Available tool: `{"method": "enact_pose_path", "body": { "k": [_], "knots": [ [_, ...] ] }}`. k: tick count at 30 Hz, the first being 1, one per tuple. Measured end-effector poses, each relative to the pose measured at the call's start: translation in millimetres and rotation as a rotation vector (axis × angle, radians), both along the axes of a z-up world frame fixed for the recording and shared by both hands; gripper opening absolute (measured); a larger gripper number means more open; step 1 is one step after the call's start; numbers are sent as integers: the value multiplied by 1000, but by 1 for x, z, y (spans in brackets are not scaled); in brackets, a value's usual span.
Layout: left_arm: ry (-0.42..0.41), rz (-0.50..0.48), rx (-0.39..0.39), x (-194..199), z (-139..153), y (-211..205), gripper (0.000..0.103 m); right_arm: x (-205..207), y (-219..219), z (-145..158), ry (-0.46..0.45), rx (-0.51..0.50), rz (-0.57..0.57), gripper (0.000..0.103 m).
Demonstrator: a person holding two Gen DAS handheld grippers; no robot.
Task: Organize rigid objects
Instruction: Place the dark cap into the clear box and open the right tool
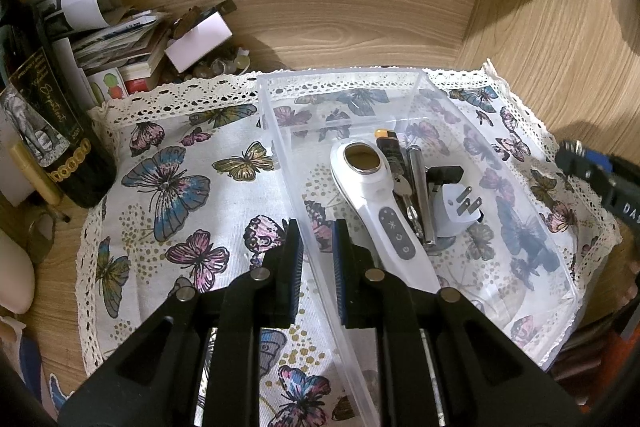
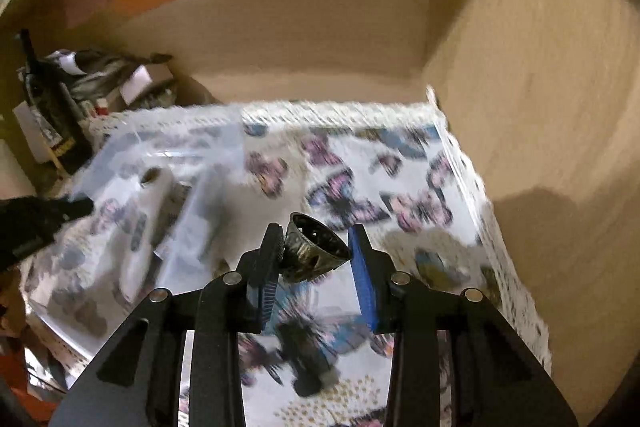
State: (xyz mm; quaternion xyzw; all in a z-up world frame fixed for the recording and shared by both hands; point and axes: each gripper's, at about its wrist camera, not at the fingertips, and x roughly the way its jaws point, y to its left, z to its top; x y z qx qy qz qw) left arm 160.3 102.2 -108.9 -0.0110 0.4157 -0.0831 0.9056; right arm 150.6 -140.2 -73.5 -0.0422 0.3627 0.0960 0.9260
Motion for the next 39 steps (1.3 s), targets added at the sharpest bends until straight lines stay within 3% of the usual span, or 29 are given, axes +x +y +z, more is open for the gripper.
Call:
{"method": "enact_pose_path", "body": {
  "k": [11, 30, 39],
  "knots": [
    [4, 3, -16, 0, 0, 3, 13, 12, 54, 17, -56, 14, 178, 31],
    [1, 4, -19, 0, -1, 5, 13, 46, 116, -22, 143, -102, 369, 31],
    [0, 3, -18, 0, -1, 5, 13, 48, 118, -24, 153, -111, 366, 34]
  ]
}}
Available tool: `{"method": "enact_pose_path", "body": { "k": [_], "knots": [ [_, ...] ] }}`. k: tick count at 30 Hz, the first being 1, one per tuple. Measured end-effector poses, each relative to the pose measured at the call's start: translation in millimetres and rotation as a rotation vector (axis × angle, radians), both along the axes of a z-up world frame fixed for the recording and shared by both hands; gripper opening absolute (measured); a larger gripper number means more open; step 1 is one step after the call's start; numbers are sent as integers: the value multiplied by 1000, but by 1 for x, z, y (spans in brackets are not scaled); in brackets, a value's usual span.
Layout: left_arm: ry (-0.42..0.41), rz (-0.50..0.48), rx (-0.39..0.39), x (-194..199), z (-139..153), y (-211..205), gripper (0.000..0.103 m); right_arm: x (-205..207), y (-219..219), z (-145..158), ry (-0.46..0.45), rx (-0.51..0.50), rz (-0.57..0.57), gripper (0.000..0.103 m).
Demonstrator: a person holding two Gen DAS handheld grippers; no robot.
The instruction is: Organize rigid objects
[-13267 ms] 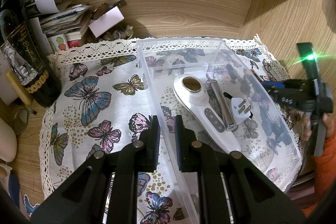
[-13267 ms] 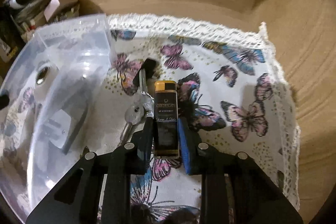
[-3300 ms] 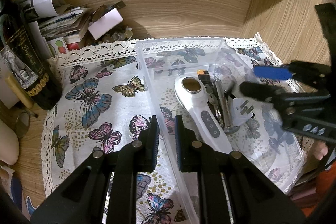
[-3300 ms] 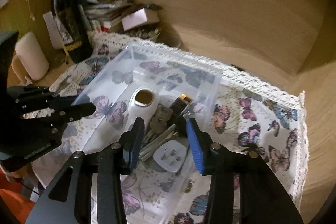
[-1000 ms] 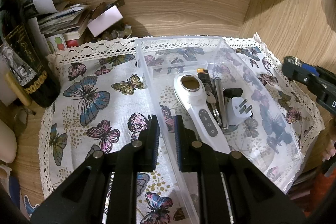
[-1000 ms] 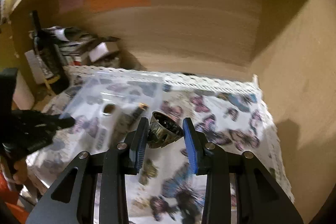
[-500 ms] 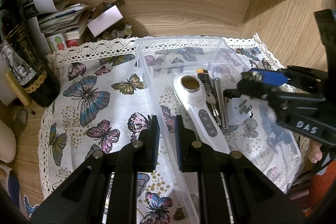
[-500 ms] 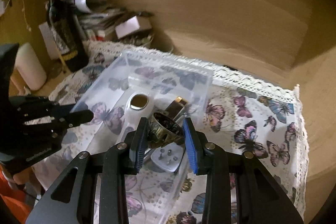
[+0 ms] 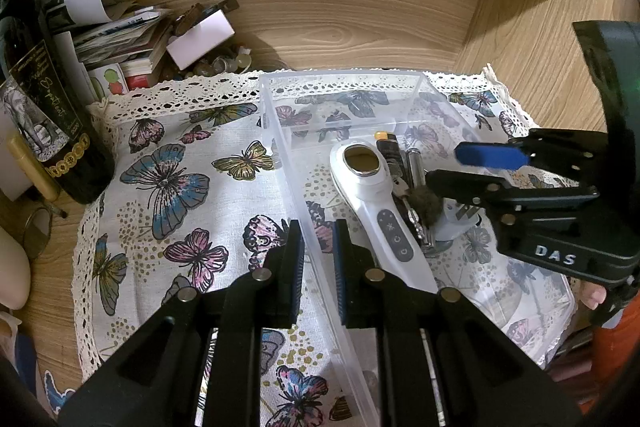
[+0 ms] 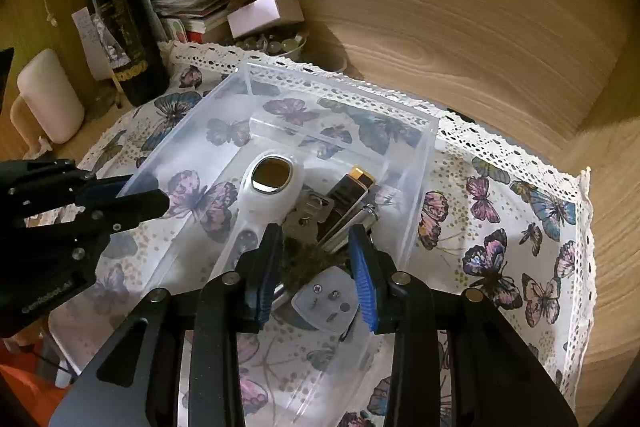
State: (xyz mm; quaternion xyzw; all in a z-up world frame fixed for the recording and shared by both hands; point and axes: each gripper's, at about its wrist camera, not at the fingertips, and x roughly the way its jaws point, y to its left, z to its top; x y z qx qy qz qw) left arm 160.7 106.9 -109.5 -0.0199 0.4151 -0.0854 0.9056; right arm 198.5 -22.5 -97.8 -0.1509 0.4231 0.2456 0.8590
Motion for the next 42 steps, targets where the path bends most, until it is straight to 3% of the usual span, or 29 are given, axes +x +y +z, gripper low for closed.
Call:
{"method": "enact_pose_path", "body": {
  "k": [10, 18, 28, 38, 41, 42],
  "knots": [
    [-5, -1, -1, -1, 0, 0, 13, -25, -30, 25, -81, 43, -62, 46],
    [-8, -2, 5, -1, 1, -1, 13, -48, -71, 35, -122, 50, -169, 48],
    [-13, -5, 6, -2, 1, -1, 13, -59, -105, -7, -17, 12, -287, 48],
    [-14, -5, 7, -3, 1, -1, 13, -60, -112, -50, 115, 14, -303, 48],
    [-14, -5, 8, -3, 1, -1, 13, -61, -116, -50, 99, 33, -330, 37],
    [-14, -5, 8, -3, 1, -1, 13, -60, -118, -49, 101, 42, -332, 24]
  ]
}}
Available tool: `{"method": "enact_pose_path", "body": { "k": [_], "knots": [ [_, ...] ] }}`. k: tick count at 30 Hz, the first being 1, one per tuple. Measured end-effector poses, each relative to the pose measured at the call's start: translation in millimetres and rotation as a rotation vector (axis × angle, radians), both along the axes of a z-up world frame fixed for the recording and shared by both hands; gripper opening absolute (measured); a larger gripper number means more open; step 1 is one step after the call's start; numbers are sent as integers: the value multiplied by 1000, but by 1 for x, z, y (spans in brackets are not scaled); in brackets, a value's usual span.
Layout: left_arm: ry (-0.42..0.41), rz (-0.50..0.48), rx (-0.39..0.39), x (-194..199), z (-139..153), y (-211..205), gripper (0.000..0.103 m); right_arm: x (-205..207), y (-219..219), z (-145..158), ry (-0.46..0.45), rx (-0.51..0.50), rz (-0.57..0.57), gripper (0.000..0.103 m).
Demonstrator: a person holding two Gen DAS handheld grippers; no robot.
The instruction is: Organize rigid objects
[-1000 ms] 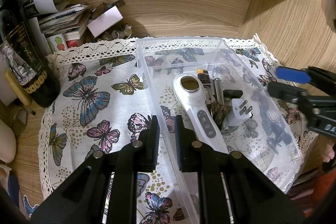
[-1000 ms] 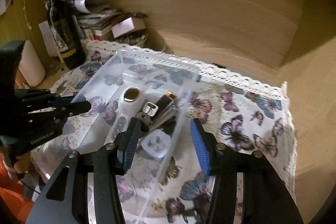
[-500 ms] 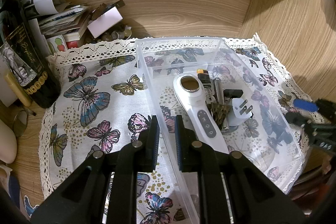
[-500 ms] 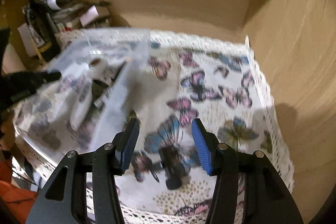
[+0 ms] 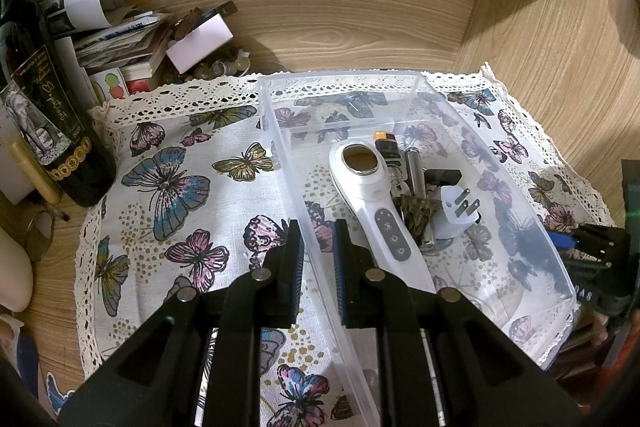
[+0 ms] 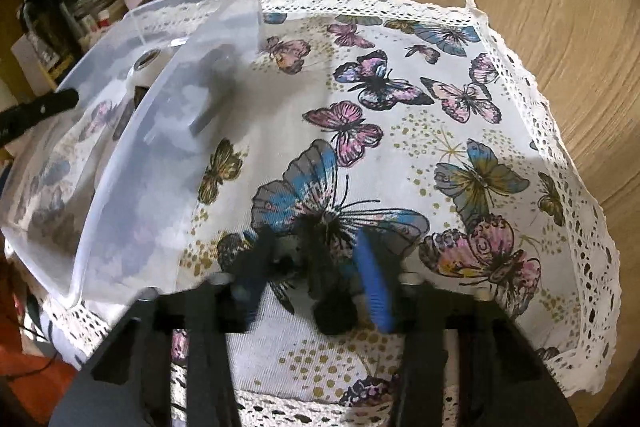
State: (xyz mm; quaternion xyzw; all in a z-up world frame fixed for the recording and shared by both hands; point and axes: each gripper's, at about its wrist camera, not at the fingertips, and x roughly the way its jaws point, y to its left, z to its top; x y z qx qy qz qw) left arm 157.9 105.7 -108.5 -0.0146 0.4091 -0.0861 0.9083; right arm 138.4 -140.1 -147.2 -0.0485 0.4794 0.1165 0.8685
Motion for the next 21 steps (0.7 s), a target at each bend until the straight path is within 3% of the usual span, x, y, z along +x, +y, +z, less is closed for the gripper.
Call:
{"method": "enact_pose_path", "body": {
  "k": [21],
  "knots": [
    [-1, 2, -2, 0, 0, 0, 13, 9, 16, 60, -191, 16, 34, 20]
  ]
}}
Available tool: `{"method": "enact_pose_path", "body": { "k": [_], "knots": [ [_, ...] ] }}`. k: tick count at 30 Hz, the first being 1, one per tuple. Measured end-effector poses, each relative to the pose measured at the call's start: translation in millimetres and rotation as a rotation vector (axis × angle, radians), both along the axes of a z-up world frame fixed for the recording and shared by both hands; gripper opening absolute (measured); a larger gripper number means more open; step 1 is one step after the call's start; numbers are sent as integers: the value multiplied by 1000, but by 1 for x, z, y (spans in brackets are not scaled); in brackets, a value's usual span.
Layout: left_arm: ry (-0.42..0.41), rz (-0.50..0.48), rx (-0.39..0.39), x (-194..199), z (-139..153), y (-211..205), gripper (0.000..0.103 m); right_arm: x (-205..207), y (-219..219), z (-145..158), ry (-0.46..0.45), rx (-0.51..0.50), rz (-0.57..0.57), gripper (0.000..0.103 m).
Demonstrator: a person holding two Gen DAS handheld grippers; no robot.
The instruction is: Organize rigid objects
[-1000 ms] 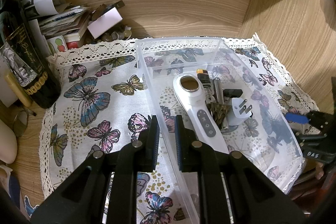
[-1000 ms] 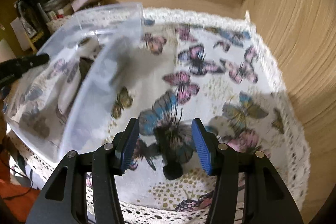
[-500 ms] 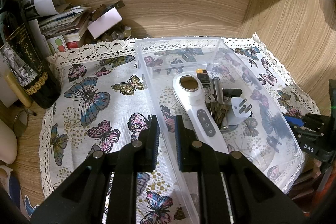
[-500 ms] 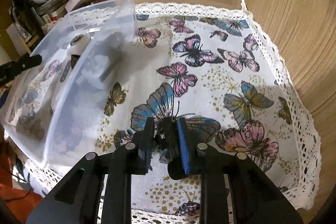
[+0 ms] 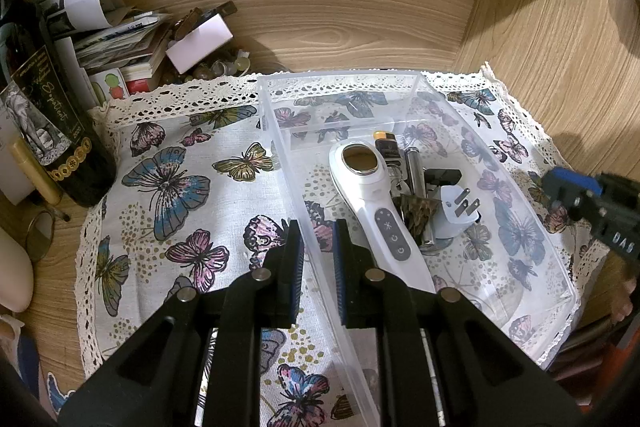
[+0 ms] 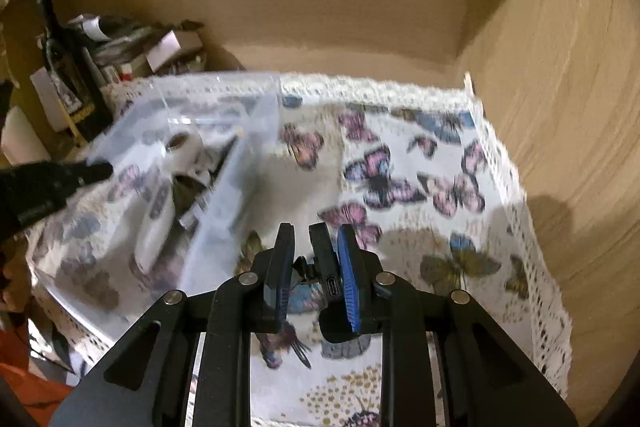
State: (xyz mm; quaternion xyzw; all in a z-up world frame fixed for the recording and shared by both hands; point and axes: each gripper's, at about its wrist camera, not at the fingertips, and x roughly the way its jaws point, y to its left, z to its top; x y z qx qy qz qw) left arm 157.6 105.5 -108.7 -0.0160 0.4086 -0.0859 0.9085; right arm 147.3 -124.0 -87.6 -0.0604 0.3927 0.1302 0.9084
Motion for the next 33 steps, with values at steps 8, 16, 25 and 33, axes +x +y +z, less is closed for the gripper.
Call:
{"method": "enact_pose_path", "body": {
  "k": [8, 16, 25, 33],
  "knots": [
    [0, 0, -1, -1, 1, 1, 13, 8, 26, 30, -92, 24, 75, 20],
    [1, -1, -5, -1, 1, 1, 13, 23, 61, 37, -112, 2, 168, 20],
    [1, 0, -6, 0, 1, 1, 13, 47, 94, 17, -46, -48, 233, 20],
    [-6, 0, -7, -2, 2, 1, 13, 62, 97, -2, 51, -52, 224, 21]
  ]
}}
